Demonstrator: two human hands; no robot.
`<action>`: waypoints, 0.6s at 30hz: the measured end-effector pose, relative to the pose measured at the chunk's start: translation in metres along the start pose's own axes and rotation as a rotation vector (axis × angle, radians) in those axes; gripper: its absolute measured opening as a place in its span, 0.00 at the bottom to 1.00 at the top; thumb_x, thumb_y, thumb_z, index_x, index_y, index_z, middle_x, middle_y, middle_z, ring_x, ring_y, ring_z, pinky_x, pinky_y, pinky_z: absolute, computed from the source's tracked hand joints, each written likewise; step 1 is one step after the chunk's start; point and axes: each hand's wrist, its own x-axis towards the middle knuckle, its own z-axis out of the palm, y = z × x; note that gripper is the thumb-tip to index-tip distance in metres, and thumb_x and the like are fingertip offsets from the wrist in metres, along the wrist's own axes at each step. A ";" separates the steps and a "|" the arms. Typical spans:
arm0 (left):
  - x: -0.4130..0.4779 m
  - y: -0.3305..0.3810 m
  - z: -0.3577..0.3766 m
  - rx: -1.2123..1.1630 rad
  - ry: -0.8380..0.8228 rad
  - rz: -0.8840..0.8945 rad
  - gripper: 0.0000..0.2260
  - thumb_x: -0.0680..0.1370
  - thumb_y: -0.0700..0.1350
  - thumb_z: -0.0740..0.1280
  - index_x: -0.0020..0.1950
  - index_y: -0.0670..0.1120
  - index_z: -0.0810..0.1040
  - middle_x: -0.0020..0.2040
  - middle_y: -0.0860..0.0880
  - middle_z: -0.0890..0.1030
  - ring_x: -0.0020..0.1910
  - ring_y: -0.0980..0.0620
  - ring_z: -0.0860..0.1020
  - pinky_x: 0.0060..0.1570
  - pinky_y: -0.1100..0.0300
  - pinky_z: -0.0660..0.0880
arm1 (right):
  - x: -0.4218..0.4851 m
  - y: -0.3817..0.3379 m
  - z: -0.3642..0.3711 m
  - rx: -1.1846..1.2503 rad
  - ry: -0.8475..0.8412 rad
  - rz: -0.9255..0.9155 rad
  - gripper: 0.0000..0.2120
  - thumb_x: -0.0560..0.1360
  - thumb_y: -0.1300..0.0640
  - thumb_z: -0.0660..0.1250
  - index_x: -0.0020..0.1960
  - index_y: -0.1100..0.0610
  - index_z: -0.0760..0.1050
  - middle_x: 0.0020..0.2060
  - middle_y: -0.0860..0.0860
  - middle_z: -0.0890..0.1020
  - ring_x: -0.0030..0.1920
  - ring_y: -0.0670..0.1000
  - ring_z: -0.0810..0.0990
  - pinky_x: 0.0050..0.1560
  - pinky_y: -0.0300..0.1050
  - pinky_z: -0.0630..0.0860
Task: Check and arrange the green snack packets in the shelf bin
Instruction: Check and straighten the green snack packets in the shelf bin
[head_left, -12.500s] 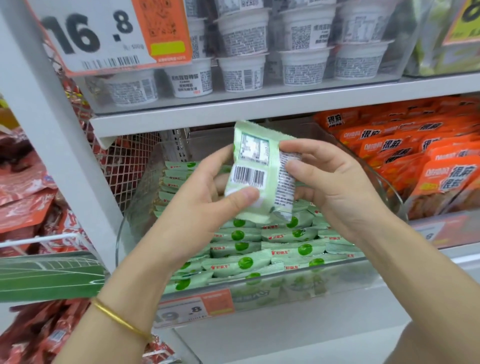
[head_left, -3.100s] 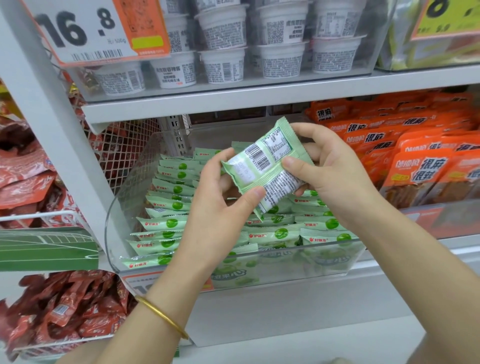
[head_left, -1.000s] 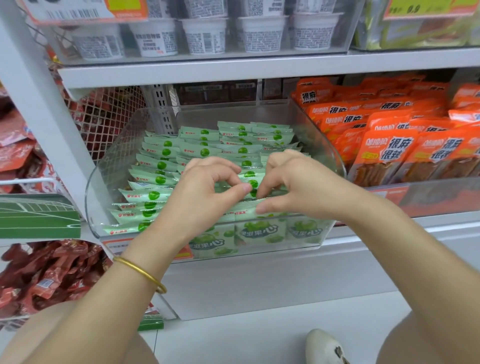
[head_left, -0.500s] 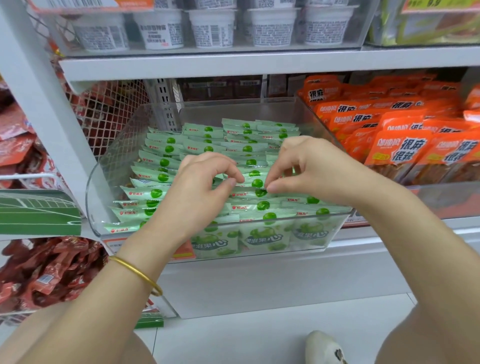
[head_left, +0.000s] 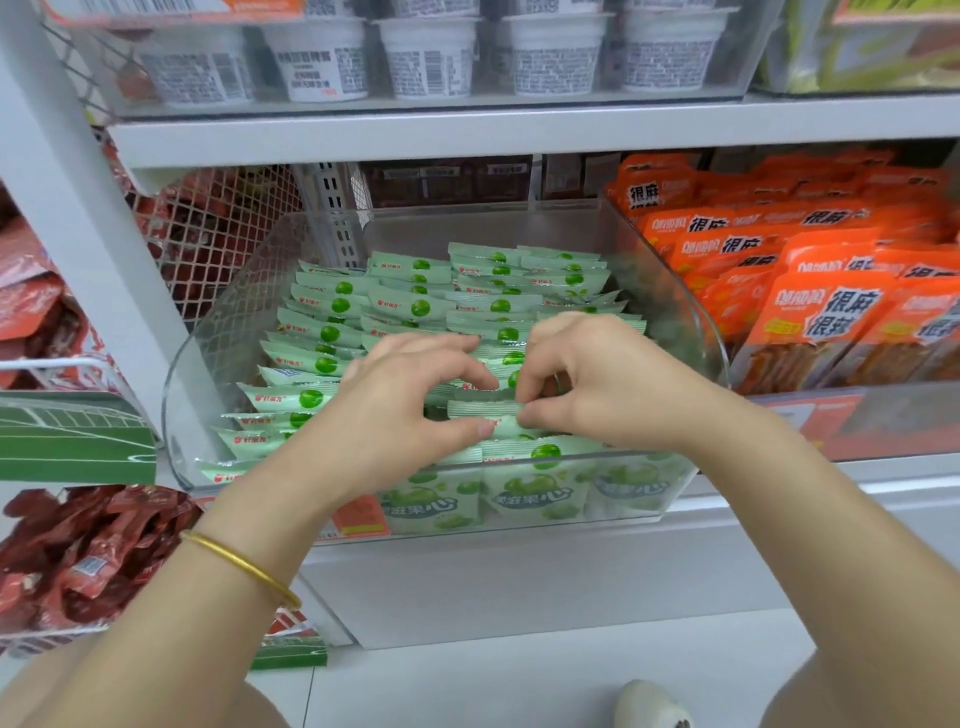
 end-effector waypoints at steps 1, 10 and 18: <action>0.000 0.001 0.000 -0.002 -0.001 -0.007 0.11 0.67 0.63 0.68 0.47 0.68 0.72 0.64 0.68 0.67 0.69 0.60 0.60 0.71 0.45 0.56 | 0.000 0.000 -0.001 0.053 0.004 0.017 0.05 0.68 0.59 0.73 0.35 0.52 0.79 0.35 0.44 0.74 0.39 0.43 0.73 0.42 0.41 0.70; 0.000 0.004 0.002 -0.160 0.125 -0.036 0.23 0.71 0.54 0.71 0.64 0.61 0.70 0.60 0.60 0.74 0.63 0.59 0.70 0.63 0.59 0.68 | 0.000 0.001 -0.014 0.572 0.208 0.097 0.06 0.70 0.60 0.73 0.36 0.53 0.80 0.33 0.46 0.80 0.34 0.40 0.75 0.38 0.32 0.71; 0.015 0.016 -0.015 -0.556 0.249 -0.093 0.19 0.73 0.42 0.72 0.61 0.53 0.74 0.45 0.42 0.83 0.47 0.46 0.82 0.50 0.51 0.77 | 0.008 0.002 -0.015 0.808 0.425 0.146 0.08 0.77 0.55 0.64 0.50 0.58 0.79 0.42 0.50 0.81 0.41 0.45 0.79 0.42 0.42 0.77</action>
